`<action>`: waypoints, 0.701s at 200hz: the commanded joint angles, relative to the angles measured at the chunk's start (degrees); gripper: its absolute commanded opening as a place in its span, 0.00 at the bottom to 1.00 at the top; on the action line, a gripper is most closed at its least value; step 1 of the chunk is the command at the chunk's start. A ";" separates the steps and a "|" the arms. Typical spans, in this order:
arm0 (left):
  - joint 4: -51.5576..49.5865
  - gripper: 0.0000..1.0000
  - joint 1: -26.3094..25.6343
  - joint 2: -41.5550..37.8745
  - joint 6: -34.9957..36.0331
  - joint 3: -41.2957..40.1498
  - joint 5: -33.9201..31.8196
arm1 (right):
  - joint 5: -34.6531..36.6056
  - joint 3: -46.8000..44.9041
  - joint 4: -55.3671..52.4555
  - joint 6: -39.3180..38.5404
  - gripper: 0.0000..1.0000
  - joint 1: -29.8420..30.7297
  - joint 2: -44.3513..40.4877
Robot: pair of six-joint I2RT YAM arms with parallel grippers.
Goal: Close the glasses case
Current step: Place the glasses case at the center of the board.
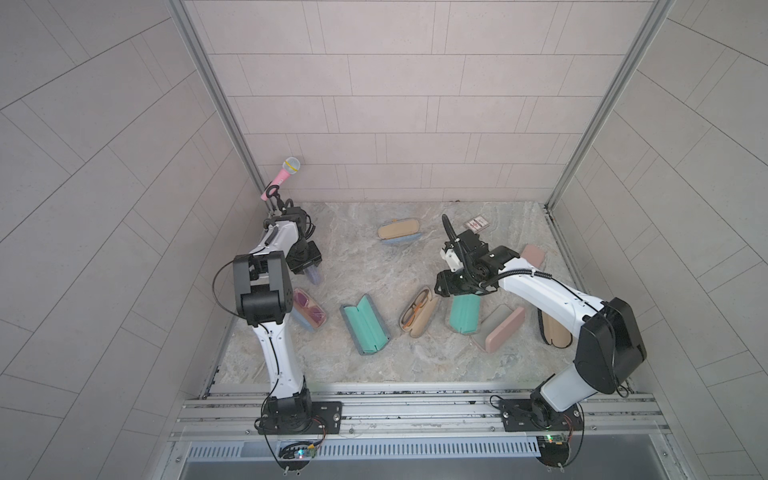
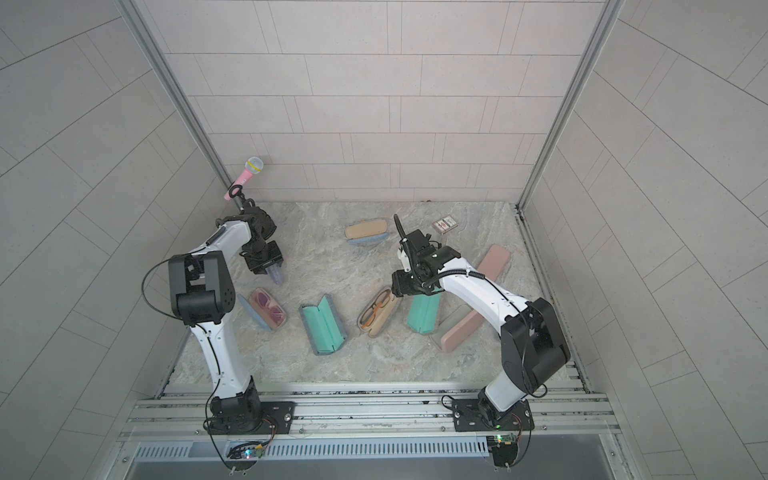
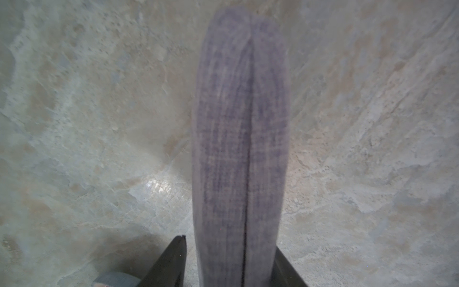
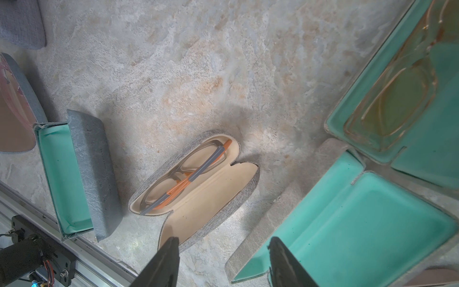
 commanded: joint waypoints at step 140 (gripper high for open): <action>-0.58 0.68 -9.65 -19.03 -2.81 -7.61 2.83 | 0.34 14.12 -0.75 8.78 0.75 2.05 6.55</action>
